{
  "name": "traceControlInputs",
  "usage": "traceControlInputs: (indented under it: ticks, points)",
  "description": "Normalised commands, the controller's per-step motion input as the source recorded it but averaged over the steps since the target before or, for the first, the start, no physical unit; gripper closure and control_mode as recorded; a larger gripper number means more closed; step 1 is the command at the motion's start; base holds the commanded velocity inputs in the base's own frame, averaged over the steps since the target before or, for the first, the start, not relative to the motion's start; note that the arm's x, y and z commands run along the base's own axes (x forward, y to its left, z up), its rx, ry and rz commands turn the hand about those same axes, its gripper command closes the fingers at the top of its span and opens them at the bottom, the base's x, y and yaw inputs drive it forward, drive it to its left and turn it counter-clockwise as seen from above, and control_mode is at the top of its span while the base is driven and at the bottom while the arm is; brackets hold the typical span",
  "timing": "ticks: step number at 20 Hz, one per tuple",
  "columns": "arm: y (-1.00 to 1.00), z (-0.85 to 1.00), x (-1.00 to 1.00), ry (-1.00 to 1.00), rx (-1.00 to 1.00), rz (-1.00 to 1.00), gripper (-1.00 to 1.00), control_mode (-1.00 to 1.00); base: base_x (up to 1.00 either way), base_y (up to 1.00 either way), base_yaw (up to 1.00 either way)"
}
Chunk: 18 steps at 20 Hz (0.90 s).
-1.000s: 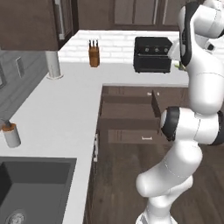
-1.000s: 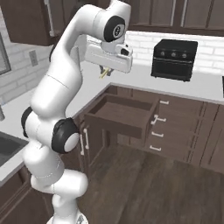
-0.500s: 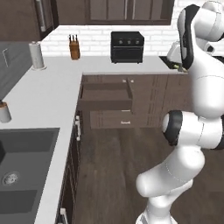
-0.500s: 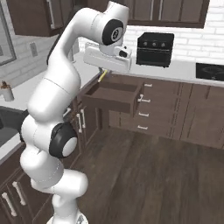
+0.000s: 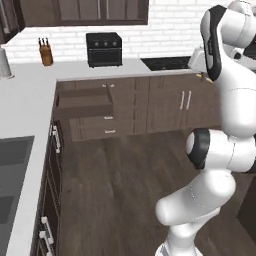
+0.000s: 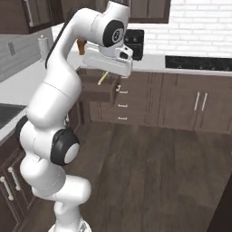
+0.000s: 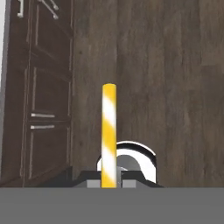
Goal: Take a straw from the drawer in front and place it inside the glass cup on the dining counter.
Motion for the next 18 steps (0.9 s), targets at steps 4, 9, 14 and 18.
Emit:
traceControlInputs:
  ticks: [4, 9, 14, 18]
  points:
    - [0.00, 0.00, 0.00, 0.00, 0.00, 0.00, 1.00, 1.00, 0.00, -0.29, -0.62]
    - [0.00, 0.00, 0.00, 0.00, 0.00, 0.00, 1.00, 1.00, -0.02, -0.30, -0.65]
    - [0.00, 0.00, 0.00, 0.00, 0.00, 0.00, 1.00, 1.00, -0.34, -0.56, -0.53]
    - [0.00, 0.00, 0.00, 0.00, 0.00, 0.00, 1.00, 1.00, -0.57, -0.83, -0.40]
